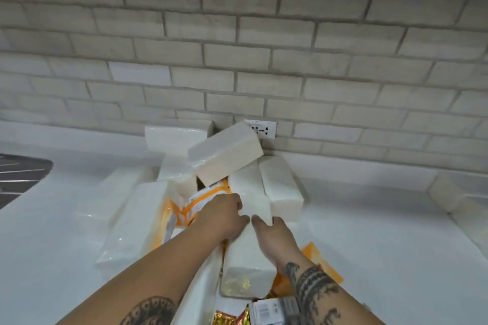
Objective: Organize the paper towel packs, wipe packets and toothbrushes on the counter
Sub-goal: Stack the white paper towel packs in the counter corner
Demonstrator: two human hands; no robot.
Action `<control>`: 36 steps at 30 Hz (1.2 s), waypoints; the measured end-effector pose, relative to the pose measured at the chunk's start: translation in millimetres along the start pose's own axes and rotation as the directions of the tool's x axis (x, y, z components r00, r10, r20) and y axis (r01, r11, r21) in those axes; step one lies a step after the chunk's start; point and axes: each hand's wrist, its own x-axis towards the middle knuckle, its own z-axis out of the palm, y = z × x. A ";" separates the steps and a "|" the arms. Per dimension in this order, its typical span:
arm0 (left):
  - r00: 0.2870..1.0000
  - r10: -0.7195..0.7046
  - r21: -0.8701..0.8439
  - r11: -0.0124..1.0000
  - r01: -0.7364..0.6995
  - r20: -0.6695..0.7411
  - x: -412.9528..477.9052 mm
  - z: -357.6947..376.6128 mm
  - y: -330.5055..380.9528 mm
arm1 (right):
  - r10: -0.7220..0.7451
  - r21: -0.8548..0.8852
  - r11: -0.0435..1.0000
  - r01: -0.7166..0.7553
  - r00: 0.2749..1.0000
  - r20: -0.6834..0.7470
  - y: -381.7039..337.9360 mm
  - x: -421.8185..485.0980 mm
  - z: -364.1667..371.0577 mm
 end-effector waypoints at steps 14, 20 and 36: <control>0.986 0.121 0.038 0.992 -0.118 -0.116 -13.2 -10.8 14.7 | 0.146 0.356 0.925 -0.135 0.989 -0.004 -23.3 -30.2 -16.9; 0.986 0.085 -0.119 0.988 -0.102 -0.143 -28.0 -44.1 49.2 | 0.069 0.438 0.899 -0.022 0.993 -0.091 -55.3 -49.9 -38.7; 0.825 0.549 -0.977 0.213 0.019 0.136 -17.8 -23.0 126.0 | -0.064 0.494 0.833 0.250 0.930 -0.362 -16.6 -88.2 -141.1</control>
